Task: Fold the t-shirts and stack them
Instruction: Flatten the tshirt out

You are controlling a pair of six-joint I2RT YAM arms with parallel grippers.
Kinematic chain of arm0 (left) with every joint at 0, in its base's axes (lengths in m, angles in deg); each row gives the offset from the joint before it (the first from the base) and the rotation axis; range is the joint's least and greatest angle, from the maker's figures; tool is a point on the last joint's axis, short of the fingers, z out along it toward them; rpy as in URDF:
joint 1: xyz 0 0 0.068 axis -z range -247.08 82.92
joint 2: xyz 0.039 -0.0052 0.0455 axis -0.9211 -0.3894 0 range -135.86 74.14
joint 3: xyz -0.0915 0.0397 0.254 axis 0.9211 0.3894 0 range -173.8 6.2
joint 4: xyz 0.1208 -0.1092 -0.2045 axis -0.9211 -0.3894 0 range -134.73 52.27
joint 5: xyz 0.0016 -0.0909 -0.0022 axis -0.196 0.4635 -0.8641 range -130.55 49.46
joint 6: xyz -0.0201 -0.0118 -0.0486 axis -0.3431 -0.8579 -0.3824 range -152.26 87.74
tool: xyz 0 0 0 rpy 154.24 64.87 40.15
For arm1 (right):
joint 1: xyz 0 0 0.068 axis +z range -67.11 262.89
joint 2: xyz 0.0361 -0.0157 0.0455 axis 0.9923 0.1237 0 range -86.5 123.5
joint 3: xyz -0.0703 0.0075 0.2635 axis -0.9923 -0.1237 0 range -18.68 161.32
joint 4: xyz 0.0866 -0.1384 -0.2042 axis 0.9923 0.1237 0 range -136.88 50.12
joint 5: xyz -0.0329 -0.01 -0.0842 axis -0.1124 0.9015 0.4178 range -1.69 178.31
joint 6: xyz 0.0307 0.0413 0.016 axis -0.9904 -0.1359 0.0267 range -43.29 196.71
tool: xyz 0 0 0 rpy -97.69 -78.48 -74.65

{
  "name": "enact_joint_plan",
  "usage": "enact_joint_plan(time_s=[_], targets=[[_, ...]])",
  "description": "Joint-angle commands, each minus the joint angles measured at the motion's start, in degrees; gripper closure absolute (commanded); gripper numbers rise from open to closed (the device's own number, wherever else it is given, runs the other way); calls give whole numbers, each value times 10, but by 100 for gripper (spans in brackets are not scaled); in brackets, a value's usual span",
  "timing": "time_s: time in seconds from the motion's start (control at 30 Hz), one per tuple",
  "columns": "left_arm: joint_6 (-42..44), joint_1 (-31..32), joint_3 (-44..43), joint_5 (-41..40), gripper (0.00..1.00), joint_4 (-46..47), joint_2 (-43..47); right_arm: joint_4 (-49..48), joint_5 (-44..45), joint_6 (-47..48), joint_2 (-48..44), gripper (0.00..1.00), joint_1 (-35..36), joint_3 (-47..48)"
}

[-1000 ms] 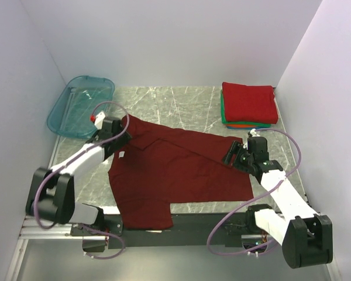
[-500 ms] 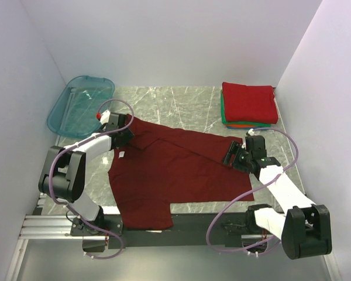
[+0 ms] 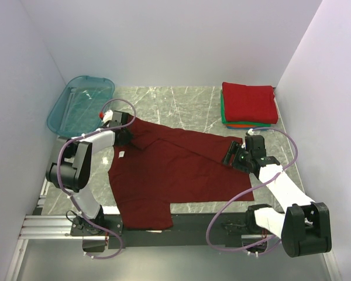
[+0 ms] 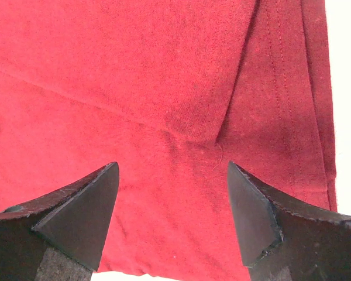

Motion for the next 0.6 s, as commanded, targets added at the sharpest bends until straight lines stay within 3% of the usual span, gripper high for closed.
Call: enact_joint_plan(time_s=[0.0, 0.1, 0.4, 0.57], targets=[[-2, -2, -38, -29, 76, -1, 17, -9, 8, 6, 0, 20, -3, 24], [9, -2, -57, -35, 90, -19, 10, -7, 11, 6, -2, 20, -1, 25], [20, -2, -81, -32, 91, -34, 19, -3, -2, 15, 0, 20, -2, 24], [33, -2, -93, -12, 99, -31, 21, -10, -6, 10, 15, 21, -2, 20]])
